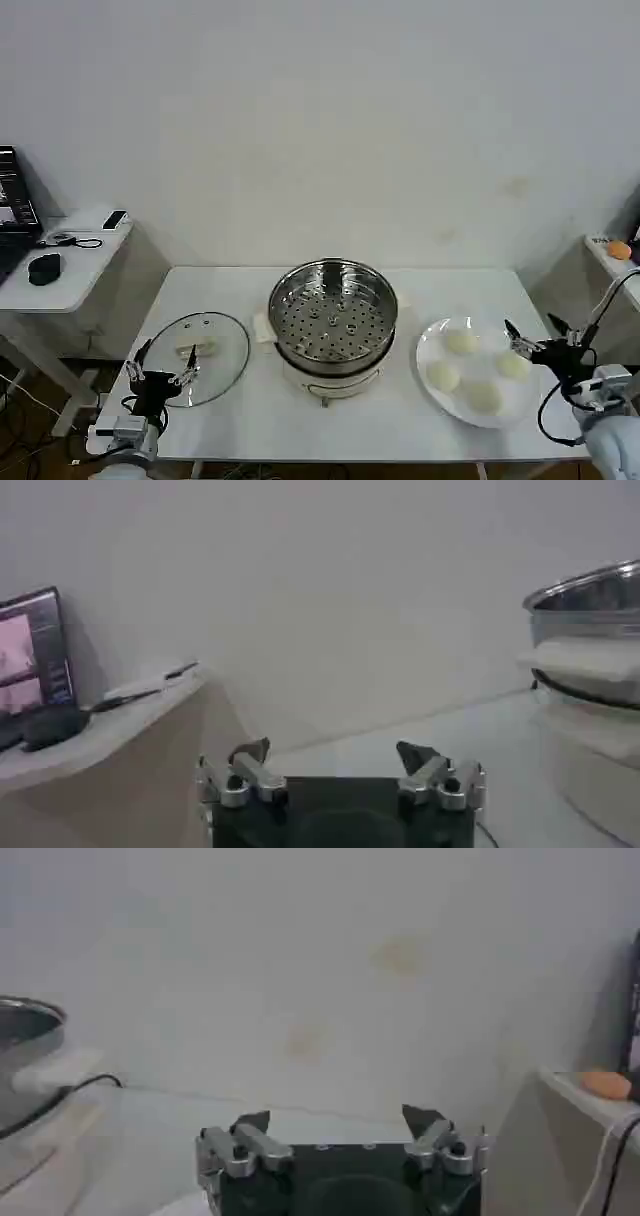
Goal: Take steamed baozi put them in steamer then cover it.
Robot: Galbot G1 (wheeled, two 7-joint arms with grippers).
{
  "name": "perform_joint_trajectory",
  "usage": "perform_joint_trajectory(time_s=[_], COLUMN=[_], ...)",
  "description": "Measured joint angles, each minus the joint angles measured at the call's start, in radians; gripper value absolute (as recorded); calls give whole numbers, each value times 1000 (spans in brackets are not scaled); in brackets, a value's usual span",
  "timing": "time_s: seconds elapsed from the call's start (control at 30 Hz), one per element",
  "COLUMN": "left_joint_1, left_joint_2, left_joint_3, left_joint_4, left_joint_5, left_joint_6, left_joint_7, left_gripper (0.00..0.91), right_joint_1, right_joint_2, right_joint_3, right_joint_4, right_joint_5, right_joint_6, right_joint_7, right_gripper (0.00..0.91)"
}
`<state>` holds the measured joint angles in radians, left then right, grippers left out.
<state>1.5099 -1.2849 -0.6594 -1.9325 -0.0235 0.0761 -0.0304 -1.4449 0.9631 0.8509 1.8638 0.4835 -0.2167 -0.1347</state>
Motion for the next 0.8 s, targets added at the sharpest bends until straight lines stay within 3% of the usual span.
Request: perform_joint_trajectory(time_s=[0.17, 0.37, 0.57, 0.8], left_joint_1=[8, 29, 37, 46], left_joint_2=[-9, -18, -27, -22], left_joint_3=[-6, -8, -11, -8], left_joint_4=[-8, -40, -58, -67], left_joint_5=[26, 72, 105, 124], left_joint_6=[0, 5, 7, 7], left_joint_7=[3, 14, 22, 25], left_gripper=[907, 907, 907, 907], right_joint_1=[69, 215, 411, 661], right_joint_2=[-46, -135, -219, -256], right_joint_3=[-14, -74, -182, -342], right_joint_4=[-38, -138, -271, -402], right_joint_5=[-88, -218, -389, -591], right_joint_6=[-23, -36, -37, -37], right_joint_7=[-52, -183, -381, -643], right_gripper=[907, 907, 907, 907])
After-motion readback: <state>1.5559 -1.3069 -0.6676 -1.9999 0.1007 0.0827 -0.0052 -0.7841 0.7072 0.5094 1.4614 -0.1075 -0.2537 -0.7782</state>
